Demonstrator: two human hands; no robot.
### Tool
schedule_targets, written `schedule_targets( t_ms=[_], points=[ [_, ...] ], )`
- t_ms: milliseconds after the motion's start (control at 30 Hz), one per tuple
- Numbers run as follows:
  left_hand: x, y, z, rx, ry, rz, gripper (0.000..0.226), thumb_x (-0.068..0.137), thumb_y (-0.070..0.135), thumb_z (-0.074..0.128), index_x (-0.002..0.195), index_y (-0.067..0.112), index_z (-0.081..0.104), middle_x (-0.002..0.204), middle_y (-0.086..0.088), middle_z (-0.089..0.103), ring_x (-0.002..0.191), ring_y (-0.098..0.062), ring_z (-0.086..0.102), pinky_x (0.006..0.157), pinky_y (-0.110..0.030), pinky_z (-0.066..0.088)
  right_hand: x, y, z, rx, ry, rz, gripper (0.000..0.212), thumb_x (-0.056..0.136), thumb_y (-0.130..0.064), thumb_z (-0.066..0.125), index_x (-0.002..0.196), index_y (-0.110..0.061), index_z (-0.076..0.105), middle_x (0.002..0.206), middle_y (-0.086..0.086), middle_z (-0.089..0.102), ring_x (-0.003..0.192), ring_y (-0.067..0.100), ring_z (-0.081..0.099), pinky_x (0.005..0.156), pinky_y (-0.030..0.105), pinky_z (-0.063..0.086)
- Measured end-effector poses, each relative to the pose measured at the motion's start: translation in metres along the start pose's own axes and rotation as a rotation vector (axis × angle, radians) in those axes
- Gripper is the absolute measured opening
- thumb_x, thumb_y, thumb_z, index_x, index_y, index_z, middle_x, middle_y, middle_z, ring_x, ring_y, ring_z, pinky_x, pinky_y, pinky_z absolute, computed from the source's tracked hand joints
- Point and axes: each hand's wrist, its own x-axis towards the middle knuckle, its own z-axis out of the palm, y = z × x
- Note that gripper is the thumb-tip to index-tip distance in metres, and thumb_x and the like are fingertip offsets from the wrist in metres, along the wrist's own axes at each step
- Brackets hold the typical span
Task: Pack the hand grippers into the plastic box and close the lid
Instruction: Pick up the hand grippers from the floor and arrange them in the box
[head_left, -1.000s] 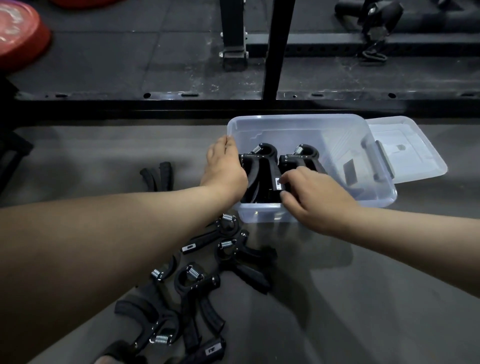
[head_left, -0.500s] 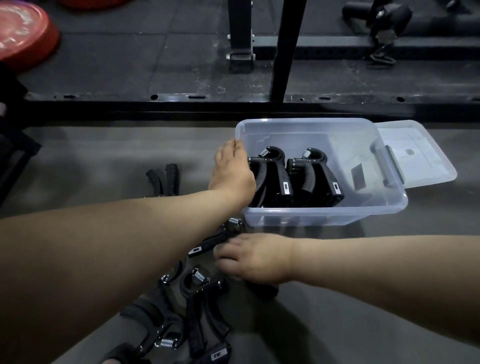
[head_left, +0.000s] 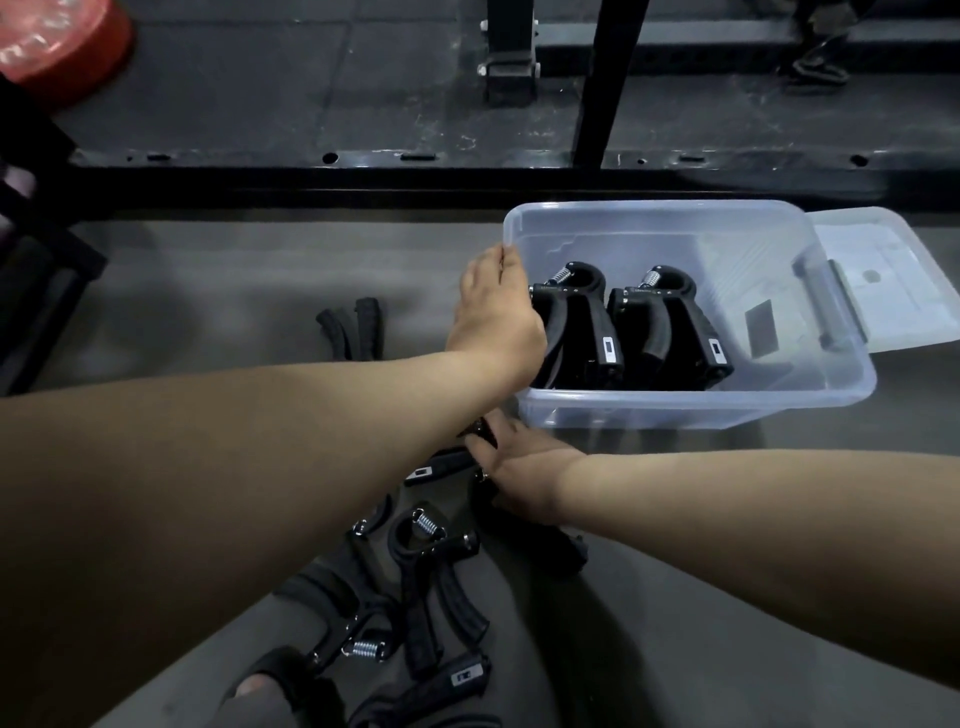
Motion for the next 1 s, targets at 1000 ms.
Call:
schedule_targets(
  t_ms=[1000],
  points=[
    [0.013,-0.006,-0.001,0.075,0.004,0.039,0.069,0.087,0.009,0.038,0.153,0.007,0.017,0.157,-0.007,0.017,0.142,-0.026,0.015,0.119,-0.038,0.016,-0.033,0.014,-0.01,-0.05,-0.125,0.164,0.057,0.095,-0.043,0.049,0.139,-0.016,0.026,0.137,0.012,0.049,0.121,0.031,0.054,0.092,0.039,0.044]
  ],
)
